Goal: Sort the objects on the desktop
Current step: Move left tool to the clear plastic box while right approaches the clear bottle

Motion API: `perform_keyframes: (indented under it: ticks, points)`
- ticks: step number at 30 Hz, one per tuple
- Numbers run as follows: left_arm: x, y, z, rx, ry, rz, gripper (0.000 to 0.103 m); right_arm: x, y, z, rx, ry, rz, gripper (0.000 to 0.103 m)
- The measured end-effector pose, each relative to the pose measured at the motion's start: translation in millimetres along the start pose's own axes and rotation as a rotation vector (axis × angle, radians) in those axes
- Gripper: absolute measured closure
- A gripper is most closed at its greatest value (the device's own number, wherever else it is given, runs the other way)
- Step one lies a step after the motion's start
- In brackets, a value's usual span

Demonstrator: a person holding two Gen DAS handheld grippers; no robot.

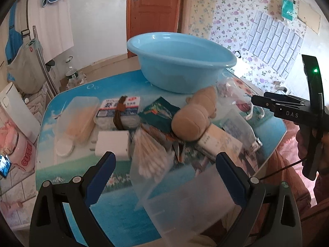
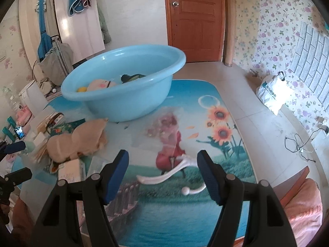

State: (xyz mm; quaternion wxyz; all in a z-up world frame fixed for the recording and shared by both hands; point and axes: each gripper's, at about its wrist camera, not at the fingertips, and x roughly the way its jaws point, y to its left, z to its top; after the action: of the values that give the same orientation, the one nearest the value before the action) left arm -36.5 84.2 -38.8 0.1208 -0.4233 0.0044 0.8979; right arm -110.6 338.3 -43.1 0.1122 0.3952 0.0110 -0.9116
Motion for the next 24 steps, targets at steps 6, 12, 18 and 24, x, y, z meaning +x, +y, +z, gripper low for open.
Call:
perform_keyframes:
  ticks: [6,12,18,24]
  points:
    - [-4,-6,-14,0.008,-0.002,-0.031,0.005,-5,4,-16,0.009,0.004,0.009,0.034]
    - [-2,-11,-30,0.019,0.027,-0.046,0.005,-7,7,-26,0.005,0.014,0.019,0.034]
    - [-8,-14,-42,0.020,0.020,-0.060,0.000,-14,11,-26,-0.002,0.000,0.039,0.034]
    - [-12,-17,-48,0.062,0.026,-0.077,0.000,-17,18,-31,-0.017,0.013,0.074,0.034]
